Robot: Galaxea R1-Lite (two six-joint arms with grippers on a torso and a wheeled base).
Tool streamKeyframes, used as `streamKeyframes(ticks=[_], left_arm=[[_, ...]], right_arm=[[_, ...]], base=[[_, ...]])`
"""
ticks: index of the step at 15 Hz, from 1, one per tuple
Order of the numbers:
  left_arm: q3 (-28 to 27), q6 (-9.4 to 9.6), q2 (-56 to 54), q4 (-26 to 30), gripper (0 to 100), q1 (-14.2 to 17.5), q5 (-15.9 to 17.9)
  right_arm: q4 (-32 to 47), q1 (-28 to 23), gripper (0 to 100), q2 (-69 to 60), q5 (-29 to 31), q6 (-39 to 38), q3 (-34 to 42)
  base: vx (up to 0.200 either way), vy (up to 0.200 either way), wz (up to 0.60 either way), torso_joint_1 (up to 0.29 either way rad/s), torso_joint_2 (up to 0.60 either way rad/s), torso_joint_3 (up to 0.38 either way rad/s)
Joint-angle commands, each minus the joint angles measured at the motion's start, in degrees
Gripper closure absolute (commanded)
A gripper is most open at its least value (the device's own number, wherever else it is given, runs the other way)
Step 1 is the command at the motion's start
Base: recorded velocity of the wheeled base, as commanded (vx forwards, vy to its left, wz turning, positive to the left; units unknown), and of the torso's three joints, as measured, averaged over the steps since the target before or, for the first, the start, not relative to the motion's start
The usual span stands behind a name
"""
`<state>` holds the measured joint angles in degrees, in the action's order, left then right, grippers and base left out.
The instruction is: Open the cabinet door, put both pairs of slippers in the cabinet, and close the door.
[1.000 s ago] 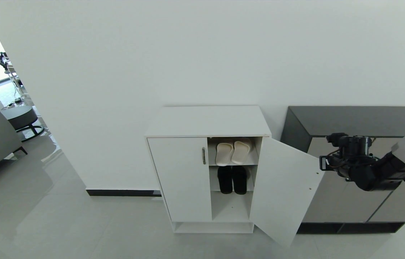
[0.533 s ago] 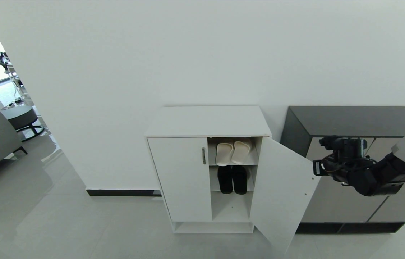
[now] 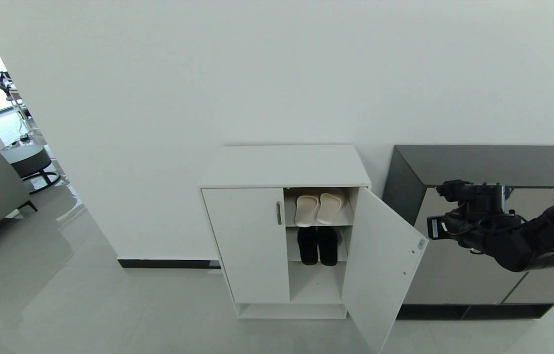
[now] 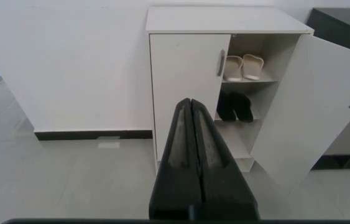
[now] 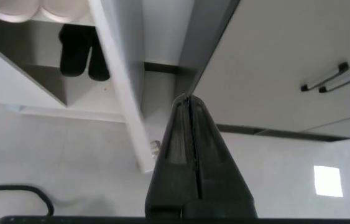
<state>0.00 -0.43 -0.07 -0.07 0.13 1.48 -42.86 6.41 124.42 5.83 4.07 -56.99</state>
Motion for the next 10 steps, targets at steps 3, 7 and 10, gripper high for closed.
streamKeyframes(ticks=[3,7,10], left_arm=[[0.0,-0.01,0.1,0.0,100,0.0,0.0],[0.0,-0.01,0.1,0.0,100,0.0,0.0],[0.0,-0.01,0.1,0.0,100,0.0,0.0]], right_arm=[[0.0,-0.9,100,2.2,0.0,0.1,0.0],[-0.3,-0.6,100,2.8,0.0,2.5,2.0],[-1.4,0.2,100,2.7,0.0,4.3,4.0]], base=[[0.000,0.000,0.00,0.000,0.00,0.000],[0.000,0.000,0.00,0.000,0.00,0.000],[0.000,0.000,0.00,0.000,0.00,0.000]])
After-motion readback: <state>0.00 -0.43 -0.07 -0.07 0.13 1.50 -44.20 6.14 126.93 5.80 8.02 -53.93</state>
